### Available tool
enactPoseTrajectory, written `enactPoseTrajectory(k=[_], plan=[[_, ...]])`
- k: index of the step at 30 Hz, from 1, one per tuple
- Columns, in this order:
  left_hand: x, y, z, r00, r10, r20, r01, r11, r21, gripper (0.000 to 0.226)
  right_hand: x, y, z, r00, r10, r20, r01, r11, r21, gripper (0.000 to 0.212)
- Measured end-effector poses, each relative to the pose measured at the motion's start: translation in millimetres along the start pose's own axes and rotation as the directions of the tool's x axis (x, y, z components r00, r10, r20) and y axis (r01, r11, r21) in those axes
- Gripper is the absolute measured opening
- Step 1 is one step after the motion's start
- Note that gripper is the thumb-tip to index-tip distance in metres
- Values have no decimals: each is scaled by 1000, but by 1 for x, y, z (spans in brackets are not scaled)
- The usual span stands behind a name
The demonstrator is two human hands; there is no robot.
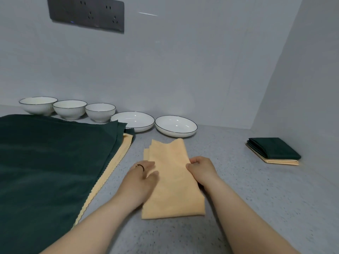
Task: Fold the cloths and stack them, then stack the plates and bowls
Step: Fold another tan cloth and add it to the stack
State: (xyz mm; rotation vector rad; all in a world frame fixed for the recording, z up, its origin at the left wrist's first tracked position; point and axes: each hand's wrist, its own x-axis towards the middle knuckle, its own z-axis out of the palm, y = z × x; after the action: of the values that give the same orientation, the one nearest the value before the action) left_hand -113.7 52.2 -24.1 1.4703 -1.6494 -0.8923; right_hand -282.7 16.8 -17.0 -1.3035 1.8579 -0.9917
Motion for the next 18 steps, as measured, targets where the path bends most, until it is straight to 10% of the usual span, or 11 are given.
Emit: enactPoseTrajectory(k=[4, 14, 18], plan=[[43, 1, -4, 976, -207, -71, 195, 970, -143, 24, 2, 2, -5, 998, 10, 62, -16, 996, 85, 17], [78, 8, 7, 940, -318, -125, 339, 915, 219, 10, 12, 7, -2, 997, -53, 62, 48, 995, 84, 13], [71, 4, 8, 942, -280, -183, 318, 920, 228, 39, 12, 8, 1, 997, -61, 48, 56, 994, 89, 11]])
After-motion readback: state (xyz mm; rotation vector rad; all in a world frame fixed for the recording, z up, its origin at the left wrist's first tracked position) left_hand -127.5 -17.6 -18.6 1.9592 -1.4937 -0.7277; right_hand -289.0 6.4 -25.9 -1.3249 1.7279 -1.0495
